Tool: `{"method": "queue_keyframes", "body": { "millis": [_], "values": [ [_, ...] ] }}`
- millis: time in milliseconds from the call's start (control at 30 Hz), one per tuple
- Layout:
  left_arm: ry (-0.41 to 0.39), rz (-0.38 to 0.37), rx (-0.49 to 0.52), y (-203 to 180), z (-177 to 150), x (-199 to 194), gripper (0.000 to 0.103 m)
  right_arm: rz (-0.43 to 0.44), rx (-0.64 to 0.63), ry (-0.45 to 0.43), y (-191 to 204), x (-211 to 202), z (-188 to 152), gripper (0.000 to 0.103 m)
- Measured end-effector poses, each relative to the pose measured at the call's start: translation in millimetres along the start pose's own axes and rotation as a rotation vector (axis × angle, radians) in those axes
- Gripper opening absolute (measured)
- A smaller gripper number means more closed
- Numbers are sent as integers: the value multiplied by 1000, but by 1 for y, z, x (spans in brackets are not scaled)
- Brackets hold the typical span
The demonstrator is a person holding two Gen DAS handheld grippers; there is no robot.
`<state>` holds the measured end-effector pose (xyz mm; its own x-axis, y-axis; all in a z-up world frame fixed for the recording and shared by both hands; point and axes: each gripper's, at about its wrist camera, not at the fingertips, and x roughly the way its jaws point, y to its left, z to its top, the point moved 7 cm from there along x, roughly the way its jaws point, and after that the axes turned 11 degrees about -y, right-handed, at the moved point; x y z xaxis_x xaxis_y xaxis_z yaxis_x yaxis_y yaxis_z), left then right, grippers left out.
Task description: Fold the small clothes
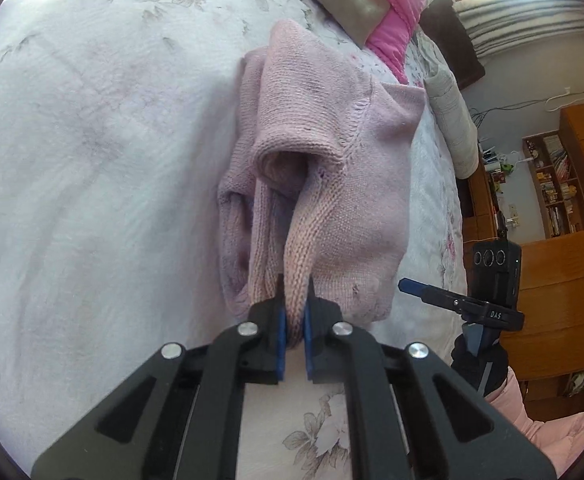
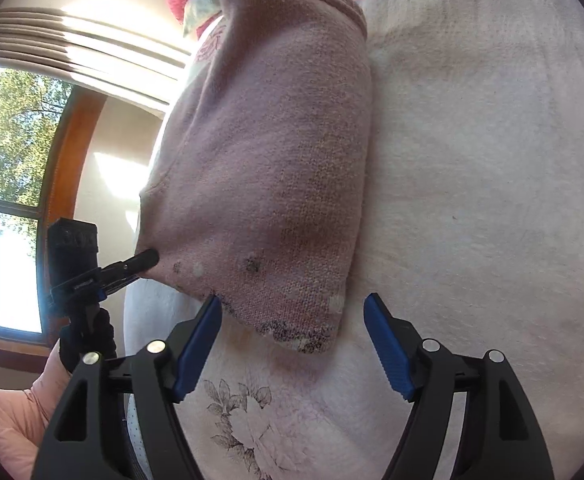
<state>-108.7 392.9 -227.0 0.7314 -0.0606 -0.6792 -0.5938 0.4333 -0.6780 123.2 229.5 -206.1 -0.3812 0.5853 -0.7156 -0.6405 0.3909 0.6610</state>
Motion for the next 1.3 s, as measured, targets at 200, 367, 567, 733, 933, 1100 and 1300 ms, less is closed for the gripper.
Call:
{"method": "queue_keyframes", "body": {
  "millis": [200, 367, 567, 733, 933, 1100, 1300],
  "values": [
    [4, 13, 22, 10, -4, 22, 6, -40, 17, 48, -11, 28, -8, 46],
    [17, 20, 39, 11, -7, 35, 8, -110, -15, 73, -22, 36, -11, 36],
    [33, -43, -8, -4, -1, 8, 26, -125, -55, 83, -9, 23, 2, 58],
    [-67, -79, -14, -15, 34, -28, 49, -110, -79, -9, 3, -7, 40, 73],
    [-101, -88, -2, -26, 95, -4, 49, -163, -115, -39, 14, 1, 73, 73],
    [-60, -7, 24, -25, 118, 33, 49, -165, -124, -43, 25, 18, 80, 73],
    [-38, 57, -35, 8, 121, 53, 19, -166, -107, -32, 16, 29, 68, 73]
  ]
}}
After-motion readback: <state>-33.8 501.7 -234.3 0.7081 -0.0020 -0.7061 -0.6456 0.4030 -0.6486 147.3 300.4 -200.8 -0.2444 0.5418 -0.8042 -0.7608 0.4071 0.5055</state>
